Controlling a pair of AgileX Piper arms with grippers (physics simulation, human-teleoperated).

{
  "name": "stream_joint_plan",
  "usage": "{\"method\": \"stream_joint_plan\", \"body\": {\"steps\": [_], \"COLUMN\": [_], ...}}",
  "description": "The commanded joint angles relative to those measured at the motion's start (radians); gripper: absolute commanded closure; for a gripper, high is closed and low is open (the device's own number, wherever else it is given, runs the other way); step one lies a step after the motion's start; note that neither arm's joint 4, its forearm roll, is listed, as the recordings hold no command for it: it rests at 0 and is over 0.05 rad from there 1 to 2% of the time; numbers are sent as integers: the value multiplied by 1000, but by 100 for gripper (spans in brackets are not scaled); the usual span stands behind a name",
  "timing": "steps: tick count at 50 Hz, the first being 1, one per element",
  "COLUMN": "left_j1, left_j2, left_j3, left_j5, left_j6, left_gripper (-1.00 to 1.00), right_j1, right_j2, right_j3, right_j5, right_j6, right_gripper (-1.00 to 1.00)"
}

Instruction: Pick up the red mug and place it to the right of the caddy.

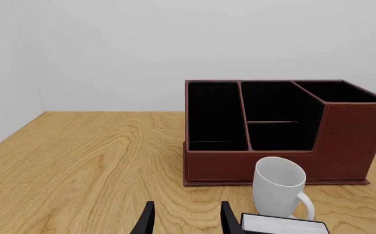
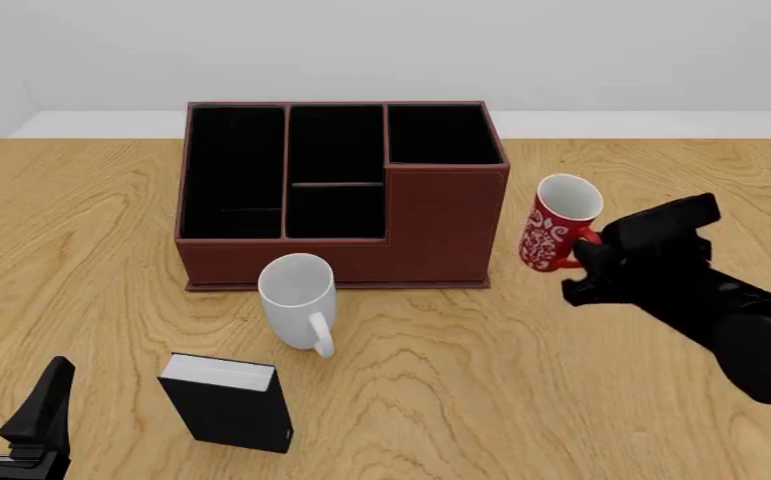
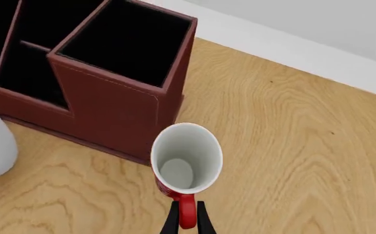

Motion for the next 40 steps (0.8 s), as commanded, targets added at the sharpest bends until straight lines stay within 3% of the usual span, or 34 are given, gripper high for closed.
{"method": "stream_joint_plan", "body": {"steps": [1,40], "left_j1": [0,0], "left_j2": [0,0], "left_j3": [0,0], "left_j5": [0,0], "left_j6": [0,0], "left_gripper": [-100,-100], "right_j1": [-67,-137], "right_j2": [103,398], "right_j3": [-91,-284], "right_j5": [-32,-86], "right_j6": [-9,-9], "right_gripper": [100,100]}}
